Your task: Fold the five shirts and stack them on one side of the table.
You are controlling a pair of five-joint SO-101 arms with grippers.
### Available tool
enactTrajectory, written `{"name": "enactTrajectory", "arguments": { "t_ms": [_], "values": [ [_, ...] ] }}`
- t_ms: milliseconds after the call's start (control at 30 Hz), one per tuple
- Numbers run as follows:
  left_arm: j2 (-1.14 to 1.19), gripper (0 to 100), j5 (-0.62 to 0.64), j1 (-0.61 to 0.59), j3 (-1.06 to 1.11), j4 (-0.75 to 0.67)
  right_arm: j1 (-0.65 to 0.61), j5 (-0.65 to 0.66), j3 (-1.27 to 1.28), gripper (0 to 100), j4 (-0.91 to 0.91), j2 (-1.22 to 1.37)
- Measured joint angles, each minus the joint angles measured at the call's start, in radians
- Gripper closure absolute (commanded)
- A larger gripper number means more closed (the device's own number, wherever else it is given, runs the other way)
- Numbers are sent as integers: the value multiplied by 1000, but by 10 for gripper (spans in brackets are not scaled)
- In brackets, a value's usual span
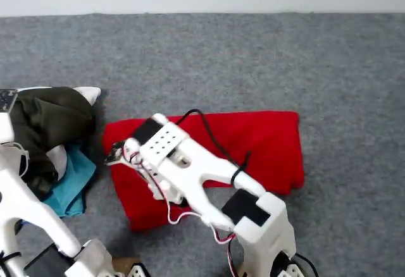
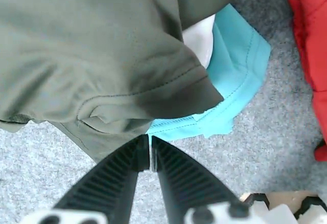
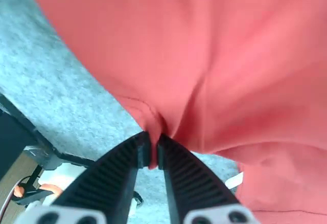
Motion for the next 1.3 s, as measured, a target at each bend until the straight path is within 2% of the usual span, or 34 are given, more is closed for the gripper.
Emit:
{"name": "enactTrajectory", "arguments": {
  "t_ms": [200,400,500,600,767,1067,1300],
  "values": [
    [0,986,0,0,0,-3,25,6,2,988,0,0],
    [0,986,0,0,0,-3,-78,-12,-64,988,-6,0],
    [0,986,0,0,0,-3,-83,-21,-161,988,-28,11],
    [0,986,0,0,0,-3,-34,-58,-272,988,-72,81],
    [0,986,0,0,0,-3,118,-133,-457,988,-104,259],
    [0,986,0,0,0,-3,296,-239,-727,983,-64,534],
    [0,986,0,0,0,-3,305,-239,-853,835,0,560]
  ]
}}
